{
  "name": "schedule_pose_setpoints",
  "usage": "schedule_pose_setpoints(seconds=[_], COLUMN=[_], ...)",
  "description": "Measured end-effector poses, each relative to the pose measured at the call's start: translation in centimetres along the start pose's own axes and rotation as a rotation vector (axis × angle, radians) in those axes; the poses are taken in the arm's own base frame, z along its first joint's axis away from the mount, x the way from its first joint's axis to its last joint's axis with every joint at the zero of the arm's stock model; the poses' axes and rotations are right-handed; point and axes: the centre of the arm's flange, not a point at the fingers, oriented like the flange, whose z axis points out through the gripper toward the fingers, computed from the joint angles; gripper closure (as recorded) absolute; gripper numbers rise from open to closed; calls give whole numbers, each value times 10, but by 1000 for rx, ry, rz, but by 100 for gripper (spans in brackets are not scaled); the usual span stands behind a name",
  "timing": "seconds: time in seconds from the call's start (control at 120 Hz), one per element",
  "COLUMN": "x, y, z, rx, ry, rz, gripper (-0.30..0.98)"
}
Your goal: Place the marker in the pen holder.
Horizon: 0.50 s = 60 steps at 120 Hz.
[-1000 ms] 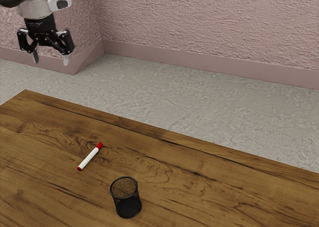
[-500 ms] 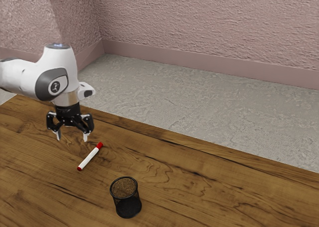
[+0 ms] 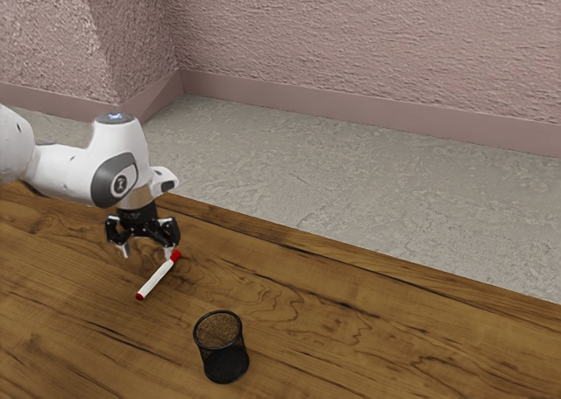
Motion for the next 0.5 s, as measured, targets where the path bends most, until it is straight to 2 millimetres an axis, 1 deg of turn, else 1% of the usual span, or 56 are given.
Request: schedule_pose_setpoints(seconds=[0.092,0.2,0.325,0.5], x=[17,26,25,25], y=[4,12,20,16], z=[8,19,23,28], rx=[-11,-21,-45,-64], ry=[9,7,0,-11], rz=[40,96,145,191], gripper=[0,0,0,0])
